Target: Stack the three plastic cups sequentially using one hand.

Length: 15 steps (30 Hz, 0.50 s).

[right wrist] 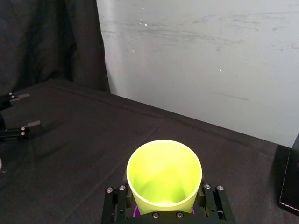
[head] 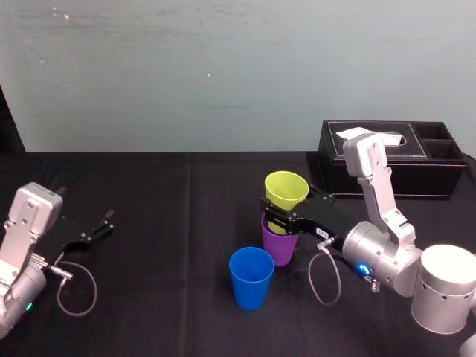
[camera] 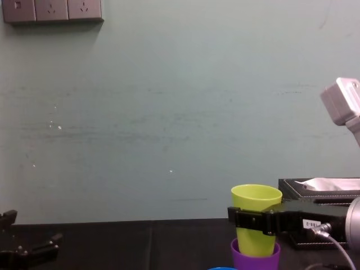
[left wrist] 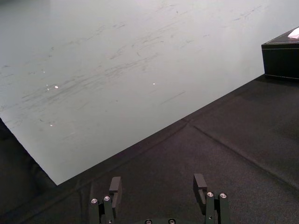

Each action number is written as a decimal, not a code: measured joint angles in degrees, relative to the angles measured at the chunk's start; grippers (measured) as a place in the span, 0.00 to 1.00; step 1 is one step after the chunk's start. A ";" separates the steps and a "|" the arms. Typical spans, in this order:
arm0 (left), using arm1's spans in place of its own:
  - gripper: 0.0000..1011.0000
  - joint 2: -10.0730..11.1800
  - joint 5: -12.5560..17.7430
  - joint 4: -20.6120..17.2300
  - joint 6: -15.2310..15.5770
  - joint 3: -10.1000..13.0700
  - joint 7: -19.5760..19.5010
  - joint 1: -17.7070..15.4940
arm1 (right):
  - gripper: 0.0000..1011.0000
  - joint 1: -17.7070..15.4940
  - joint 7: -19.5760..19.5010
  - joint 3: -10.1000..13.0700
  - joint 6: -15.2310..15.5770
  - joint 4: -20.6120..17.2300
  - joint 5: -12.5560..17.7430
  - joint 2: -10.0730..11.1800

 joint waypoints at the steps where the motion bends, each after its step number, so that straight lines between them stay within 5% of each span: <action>1: 0.99 0.00 0.00 0.00 0.00 0.00 0.00 0.00 | 0.74 0.03 0.01 -0.02 -0.05 0.15 -0.03 -0.02; 15: 0.99 0.00 0.00 0.00 0.00 0.00 0.00 0.00 | 0.74 0.28 0.25 -0.21 -0.43 1.46 -0.65 -0.12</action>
